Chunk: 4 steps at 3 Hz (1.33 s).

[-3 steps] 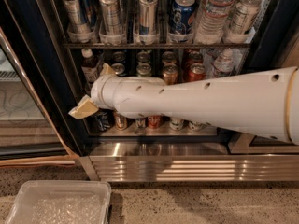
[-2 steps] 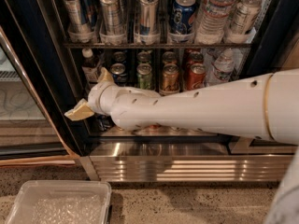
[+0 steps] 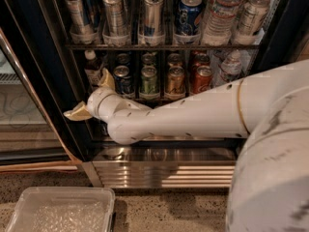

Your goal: Pick blue plastic bottle from middle shelf of fridge

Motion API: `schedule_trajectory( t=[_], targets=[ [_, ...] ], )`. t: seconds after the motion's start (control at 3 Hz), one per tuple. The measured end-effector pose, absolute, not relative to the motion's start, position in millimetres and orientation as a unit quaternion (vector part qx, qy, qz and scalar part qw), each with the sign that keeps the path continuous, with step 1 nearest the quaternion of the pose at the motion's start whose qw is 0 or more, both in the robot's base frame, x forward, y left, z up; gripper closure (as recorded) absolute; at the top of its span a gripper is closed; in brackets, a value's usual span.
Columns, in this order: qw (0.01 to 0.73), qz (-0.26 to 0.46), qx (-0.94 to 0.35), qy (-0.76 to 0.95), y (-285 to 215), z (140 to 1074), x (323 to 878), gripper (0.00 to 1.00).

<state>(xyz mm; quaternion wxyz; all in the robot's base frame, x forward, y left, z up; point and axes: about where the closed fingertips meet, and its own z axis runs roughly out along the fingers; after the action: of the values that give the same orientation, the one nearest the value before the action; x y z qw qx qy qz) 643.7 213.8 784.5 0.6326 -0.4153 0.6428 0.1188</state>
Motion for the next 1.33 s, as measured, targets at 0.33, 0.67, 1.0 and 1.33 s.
schedule_trajectory(
  t=[0.33,0.67,1.0,1.33],
  targets=[
    [0.651,0.092,-0.388,0.646,204.9,782.4,652.4,0.00],
    [0.651,0.092,-0.388,0.646,204.8,782.5,652.5,0.00],
    [0.654,0.075,-0.377,0.652,197.2,781.4,657.8,0.00],
    [0.654,0.052,-0.367,0.660,187.4,778.6,666.1,0.00]
  ],
)
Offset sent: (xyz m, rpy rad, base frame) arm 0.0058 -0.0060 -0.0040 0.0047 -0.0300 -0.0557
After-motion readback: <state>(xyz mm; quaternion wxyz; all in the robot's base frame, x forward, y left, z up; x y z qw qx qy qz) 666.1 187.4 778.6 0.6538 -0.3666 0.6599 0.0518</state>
